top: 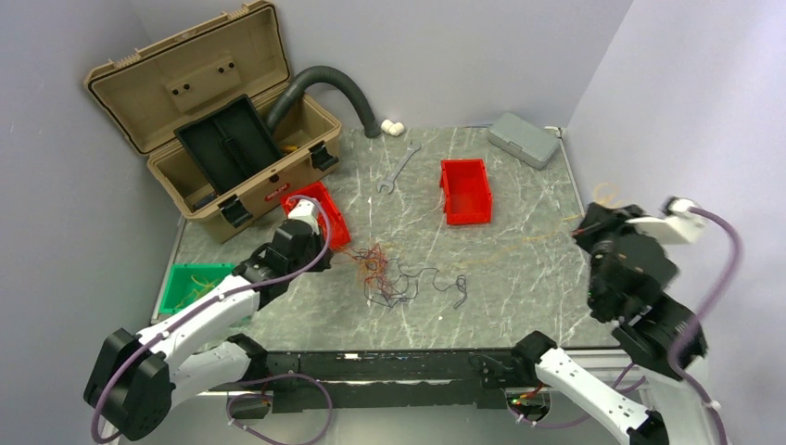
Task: Untangle the cables
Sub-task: Untie the cable.
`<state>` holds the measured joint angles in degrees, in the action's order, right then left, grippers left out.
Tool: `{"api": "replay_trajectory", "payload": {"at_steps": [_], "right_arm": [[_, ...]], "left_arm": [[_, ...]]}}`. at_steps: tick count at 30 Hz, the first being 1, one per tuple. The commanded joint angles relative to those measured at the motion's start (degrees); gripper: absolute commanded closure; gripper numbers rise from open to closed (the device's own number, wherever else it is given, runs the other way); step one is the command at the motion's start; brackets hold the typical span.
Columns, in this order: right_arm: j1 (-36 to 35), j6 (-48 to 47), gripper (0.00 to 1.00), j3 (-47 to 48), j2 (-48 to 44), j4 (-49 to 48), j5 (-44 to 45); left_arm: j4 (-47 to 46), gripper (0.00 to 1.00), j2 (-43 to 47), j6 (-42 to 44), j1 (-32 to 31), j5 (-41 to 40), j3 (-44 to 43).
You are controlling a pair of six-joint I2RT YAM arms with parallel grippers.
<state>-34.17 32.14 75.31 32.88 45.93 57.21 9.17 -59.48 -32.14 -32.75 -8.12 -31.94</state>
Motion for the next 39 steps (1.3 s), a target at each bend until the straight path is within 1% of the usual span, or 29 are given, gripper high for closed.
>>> {"api": "replay_trajectory", "payload": {"at_steps": [1,5,9,10,11,12,13,14,15,17,19,21,23,25,30,33,39], "right_arm": [[-0.1,6.2,1.0,-6.7,3.8,6.9,-11.4],[-0.1,8.1,0.99,-14.5,4.8,5.8,-18.2],[-0.1,10.1,0.94,-17.9,7.7,6.8,-21.7],[-0.1,11.2,0.9,-18.4,8.6,7.7,-21.5],[0.0,13.3,0.71,-18.8,9.3,8.9,-20.8],[-0.1,14.5,0.39,-19.5,9.8,9.5,-20.6],[-0.1,13.1,0.16,-20.4,10.2,8.3,-23.2],[-0.1,11.0,0.04,-21.4,10.8,6.0,-26.2],[0.0,9.3,0.01,-22.4,11.4,4.5,-29.2],[-0.1,4.4,0.02,-24.5,13.4,0.3,-37.7],[-0.1,-0.3,0.06,-26.0,16.3,-2.6,-45.4],[-0.1,-3.3,0.1,-27.1,19.4,-4.6,-50.4],[-0.1,-5.8,0.14,-28.2,21.9,-7.1,-53.5],[-0.1,-7.5,0.17,-29.0,24.2,-9.6,-54.6],[-0.1,-10.6,0.3,-28.4,33.6,-14.7,-54.8],[-0.2,-12.4,0.35,-27.6,39.1,-17.6,-54.7],[-0.4,-17.5,0.37,-27.1,46.3,-24.2,-55.3]], "left_arm": [[-2.0,1.0,3.6,3.9,-0.5,5.4,0.0],[0.3,1.0,5.7,5.3,-2.0,5.1,-0.4],[2.3,1.0,6.9,6.7,-3.2,5.0,-1.0],[2.8,1.0,7.2,7.0,-3.4,4.9,-1.1],[3.1,1.0,7.5,7.1,-3.5,4.8,-1.2],[3.3,1.0,7.7,7.4,-3.5,5.0,-1.2],[3.4,1.0,7.9,7.6,-3.5,5.5,-1.2],[3.2,1.0,8.0,7.7,-3.5,5.9,-1.0],[2.9,1.0,8.0,7.7,-3.5,6.3,-0.8],[2.3,1.0,7.9,7.6,-3.5,7.1,-0.5],[1.8,1.0,7.7,7.5,-3.5,7.4,-0.2],[1.6,1.0,7.5,7.5,-3.5,7.3,-0.1],[1.8,1.0,7.4,7.7,-3.5,7.3,-0.2],[1.9,1.0,7.4,7.9,-3.5,7.2,-0.4],[2.7,1.0,7.4,8.4,-3.5,7.0,-0.7],[3.0,1.0,7.4,8.6,-3.5,6.9,-0.9],[3.8,1.0,7.0,8.8,-3.5,6.9,-1.6]]}}
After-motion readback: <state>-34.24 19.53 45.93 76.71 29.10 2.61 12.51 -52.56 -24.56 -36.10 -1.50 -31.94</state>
